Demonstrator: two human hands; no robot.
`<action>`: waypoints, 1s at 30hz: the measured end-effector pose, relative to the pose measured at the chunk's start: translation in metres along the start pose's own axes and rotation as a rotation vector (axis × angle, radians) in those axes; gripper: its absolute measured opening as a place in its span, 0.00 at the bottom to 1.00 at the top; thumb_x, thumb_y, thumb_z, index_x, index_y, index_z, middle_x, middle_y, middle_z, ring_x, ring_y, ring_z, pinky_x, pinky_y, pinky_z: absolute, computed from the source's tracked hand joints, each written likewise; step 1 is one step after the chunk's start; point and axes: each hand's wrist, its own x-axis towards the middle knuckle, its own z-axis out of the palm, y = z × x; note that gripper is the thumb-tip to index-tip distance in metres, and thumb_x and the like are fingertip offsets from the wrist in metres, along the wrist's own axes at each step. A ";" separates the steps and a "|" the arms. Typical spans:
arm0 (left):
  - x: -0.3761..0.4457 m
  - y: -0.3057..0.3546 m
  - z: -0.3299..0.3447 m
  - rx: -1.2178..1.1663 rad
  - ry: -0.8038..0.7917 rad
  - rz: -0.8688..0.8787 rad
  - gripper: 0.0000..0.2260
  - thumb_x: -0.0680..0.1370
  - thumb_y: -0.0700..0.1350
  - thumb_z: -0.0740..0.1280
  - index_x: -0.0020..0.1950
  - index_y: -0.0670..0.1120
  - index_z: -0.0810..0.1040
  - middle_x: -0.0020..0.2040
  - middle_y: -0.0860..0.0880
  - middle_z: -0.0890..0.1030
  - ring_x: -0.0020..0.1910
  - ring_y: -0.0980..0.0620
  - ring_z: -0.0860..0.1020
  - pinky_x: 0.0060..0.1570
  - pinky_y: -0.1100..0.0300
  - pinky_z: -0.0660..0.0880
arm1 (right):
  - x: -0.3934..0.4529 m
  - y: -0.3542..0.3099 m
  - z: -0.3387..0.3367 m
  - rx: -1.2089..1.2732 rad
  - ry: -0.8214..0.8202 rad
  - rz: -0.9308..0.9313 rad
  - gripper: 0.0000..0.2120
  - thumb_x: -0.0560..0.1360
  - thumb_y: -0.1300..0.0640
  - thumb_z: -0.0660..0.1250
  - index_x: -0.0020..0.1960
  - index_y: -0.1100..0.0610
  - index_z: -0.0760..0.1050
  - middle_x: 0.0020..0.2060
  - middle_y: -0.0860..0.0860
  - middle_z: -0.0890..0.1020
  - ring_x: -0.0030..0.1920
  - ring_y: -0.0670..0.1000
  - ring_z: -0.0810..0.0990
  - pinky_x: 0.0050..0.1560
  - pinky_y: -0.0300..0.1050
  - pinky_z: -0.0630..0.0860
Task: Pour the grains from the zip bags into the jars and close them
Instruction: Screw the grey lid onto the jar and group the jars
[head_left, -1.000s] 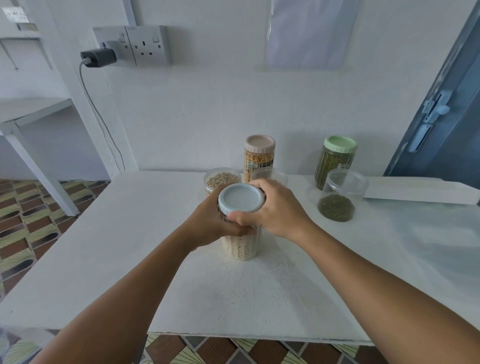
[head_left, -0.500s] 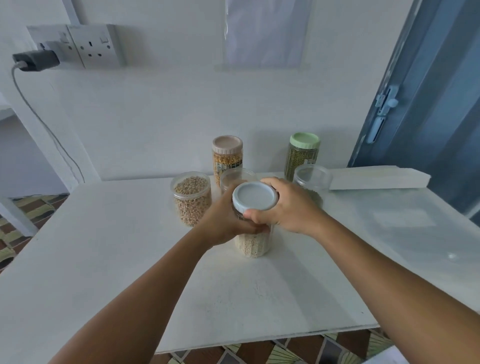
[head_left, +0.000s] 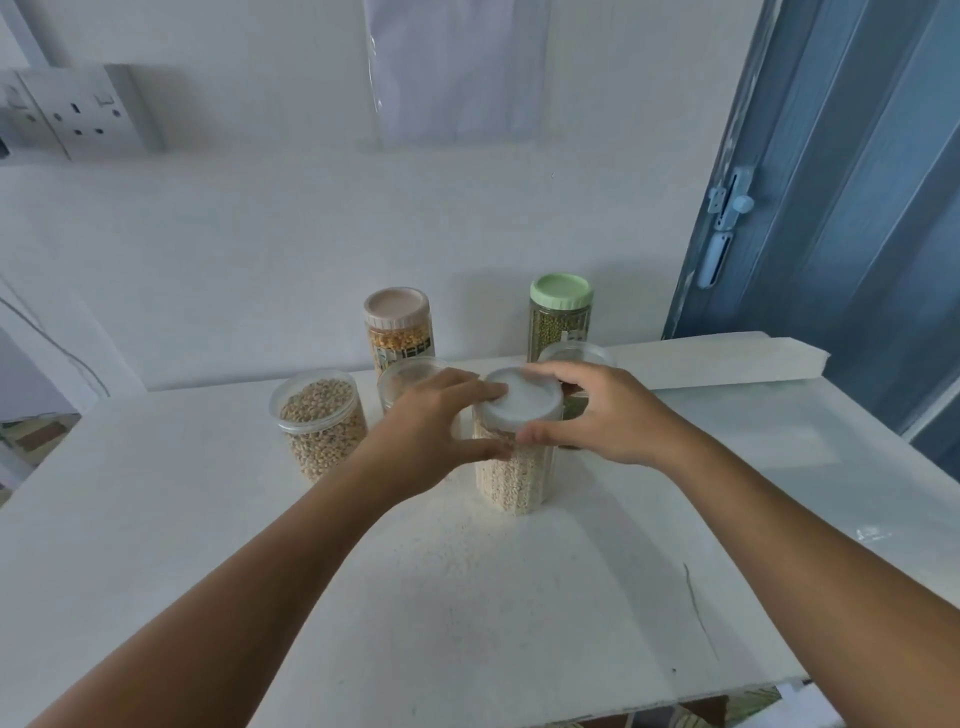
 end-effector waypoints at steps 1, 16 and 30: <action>0.002 0.001 0.001 0.036 0.006 0.000 0.33 0.72 0.61 0.77 0.75 0.54 0.75 0.71 0.53 0.76 0.68 0.55 0.72 0.71 0.52 0.71 | 0.002 0.001 -0.003 -0.024 -0.012 -0.003 0.42 0.64 0.33 0.79 0.76 0.40 0.72 0.69 0.36 0.75 0.64 0.37 0.72 0.59 0.29 0.69; 0.073 -0.010 -0.009 0.525 -0.054 -0.080 0.28 0.76 0.64 0.72 0.73 0.53 0.75 0.65 0.50 0.79 0.64 0.47 0.76 0.57 0.48 0.78 | 0.086 0.016 -0.008 -0.626 0.109 -0.079 0.37 0.66 0.18 0.60 0.71 0.32 0.73 0.68 0.38 0.73 0.68 0.51 0.62 0.60 0.54 0.56; 0.143 -0.039 -0.014 0.761 -0.103 -0.146 0.27 0.77 0.67 0.68 0.72 0.56 0.74 0.67 0.52 0.79 0.68 0.44 0.69 0.66 0.47 0.66 | 0.149 0.015 -0.008 -0.754 0.186 -0.028 0.31 0.72 0.23 0.61 0.70 0.34 0.75 0.69 0.46 0.72 0.69 0.56 0.65 0.62 0.57 0.59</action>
